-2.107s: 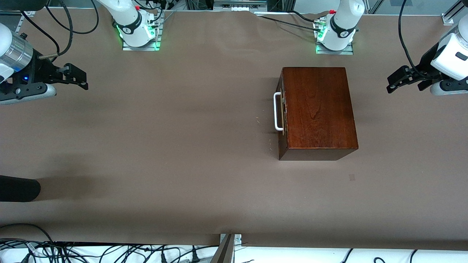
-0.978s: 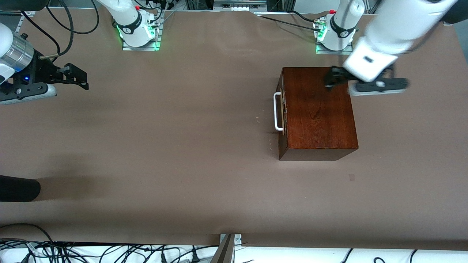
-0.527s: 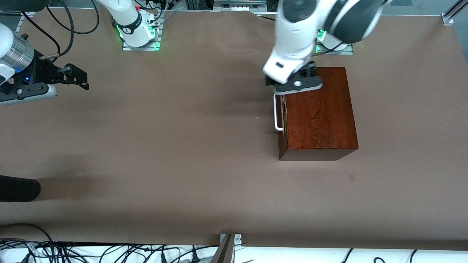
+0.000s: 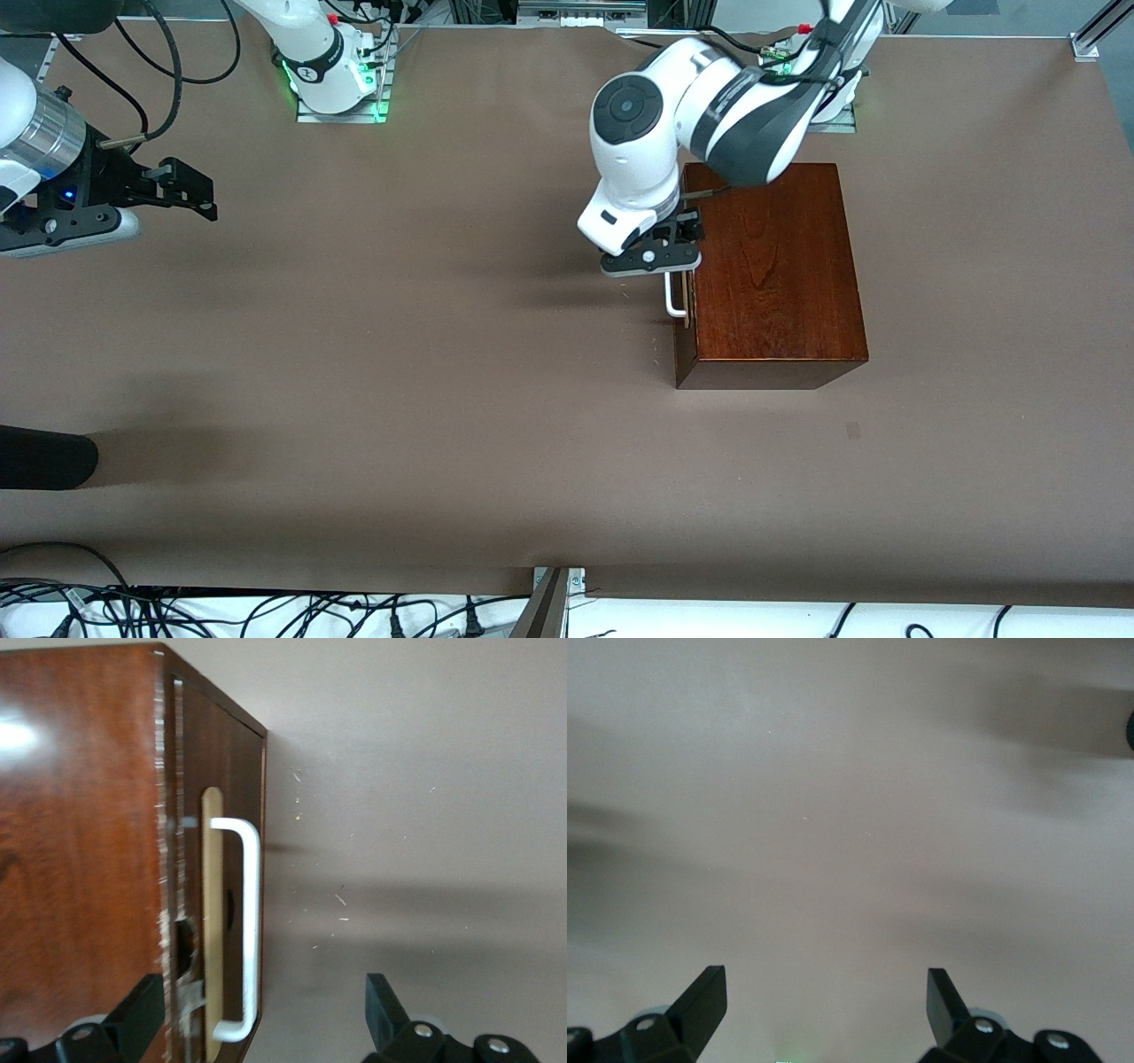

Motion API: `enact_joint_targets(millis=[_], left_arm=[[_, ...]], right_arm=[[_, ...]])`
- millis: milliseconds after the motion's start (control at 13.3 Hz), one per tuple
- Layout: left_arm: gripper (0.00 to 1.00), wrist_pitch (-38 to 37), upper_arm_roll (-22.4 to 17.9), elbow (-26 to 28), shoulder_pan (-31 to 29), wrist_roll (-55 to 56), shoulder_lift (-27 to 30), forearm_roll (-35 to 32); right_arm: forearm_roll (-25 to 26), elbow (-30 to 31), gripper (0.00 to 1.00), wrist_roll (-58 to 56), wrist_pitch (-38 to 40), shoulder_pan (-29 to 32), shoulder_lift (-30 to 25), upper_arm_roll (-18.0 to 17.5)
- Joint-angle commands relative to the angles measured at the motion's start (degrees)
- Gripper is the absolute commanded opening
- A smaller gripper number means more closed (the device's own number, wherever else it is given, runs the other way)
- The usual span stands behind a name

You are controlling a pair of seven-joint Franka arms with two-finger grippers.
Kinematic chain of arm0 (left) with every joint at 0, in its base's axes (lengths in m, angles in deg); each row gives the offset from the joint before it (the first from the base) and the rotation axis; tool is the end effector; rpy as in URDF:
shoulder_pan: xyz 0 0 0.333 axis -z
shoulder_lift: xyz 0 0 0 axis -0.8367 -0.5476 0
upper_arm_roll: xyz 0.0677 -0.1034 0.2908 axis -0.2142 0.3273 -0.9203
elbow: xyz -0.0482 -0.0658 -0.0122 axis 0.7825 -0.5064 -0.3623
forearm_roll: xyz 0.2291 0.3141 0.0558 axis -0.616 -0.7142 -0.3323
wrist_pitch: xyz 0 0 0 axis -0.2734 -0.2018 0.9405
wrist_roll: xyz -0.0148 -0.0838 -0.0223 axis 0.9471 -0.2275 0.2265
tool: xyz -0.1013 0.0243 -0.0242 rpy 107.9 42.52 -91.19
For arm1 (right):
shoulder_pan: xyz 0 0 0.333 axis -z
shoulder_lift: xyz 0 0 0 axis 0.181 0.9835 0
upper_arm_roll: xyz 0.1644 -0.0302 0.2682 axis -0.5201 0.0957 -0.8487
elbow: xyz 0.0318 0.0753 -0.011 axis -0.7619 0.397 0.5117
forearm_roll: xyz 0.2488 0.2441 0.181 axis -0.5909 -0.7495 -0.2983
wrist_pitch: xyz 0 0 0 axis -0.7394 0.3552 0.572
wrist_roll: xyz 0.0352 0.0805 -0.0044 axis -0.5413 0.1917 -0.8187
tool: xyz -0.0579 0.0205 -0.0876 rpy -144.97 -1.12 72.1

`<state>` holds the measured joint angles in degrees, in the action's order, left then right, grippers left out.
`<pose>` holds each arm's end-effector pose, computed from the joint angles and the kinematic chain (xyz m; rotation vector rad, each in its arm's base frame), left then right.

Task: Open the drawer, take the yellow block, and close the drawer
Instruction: 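Move the left gripper over the box to the white drawer handle, then grasp the white drawer handle with the left gripper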

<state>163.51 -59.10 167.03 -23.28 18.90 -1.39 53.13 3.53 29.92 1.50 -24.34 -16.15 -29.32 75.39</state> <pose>0.5063 -0.4230 0.3934 -2.9493 -0.0741 0.0690 0.5626 0.0579 0.5929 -3.1100 -0.3046 0.1034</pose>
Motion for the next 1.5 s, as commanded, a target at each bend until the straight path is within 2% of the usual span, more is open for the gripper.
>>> enact_joint_targets(millis=[0, 376, 602, 1053, 1430], left_arm=[[1.0, 0.9, -0.5, -1.8, 2.2, -0.7, -3.3, -2.8], [1.0, 4.6, -0.6, 2.1, 2.7, -2.3, -4.3, -4.3], [1.0, 6.7, -2.2, 3.3, 2.6, -5.4, -4.8, -4.7], [1.0, 6.9, -2.7, 4.1, 2.6, -4.9, -6.1, -5.0], [1.0, 6.7, -2.7, 7.5, 2.5, -4.4, -4.2, -4.5]], right_arm=[[0.9, -0.6, 1.0, -0.7, -0.1, -0.3, 0.4, 0.1], [0.9, -0.6, 1.0, -0.7, -0.1, -0.3, 0.5, 0.1], [0.9, -0.6, 1.0, -0.7, -0.1, -0.3, 0.5, 0.1], [0.9, -0.6, 1.0, -0.7, -0.1, -0.3, 0.5, 0.1], [0.9, -0.6, 1.0, -0.7, -0.1, -0.4, 0.5, 0.1]])
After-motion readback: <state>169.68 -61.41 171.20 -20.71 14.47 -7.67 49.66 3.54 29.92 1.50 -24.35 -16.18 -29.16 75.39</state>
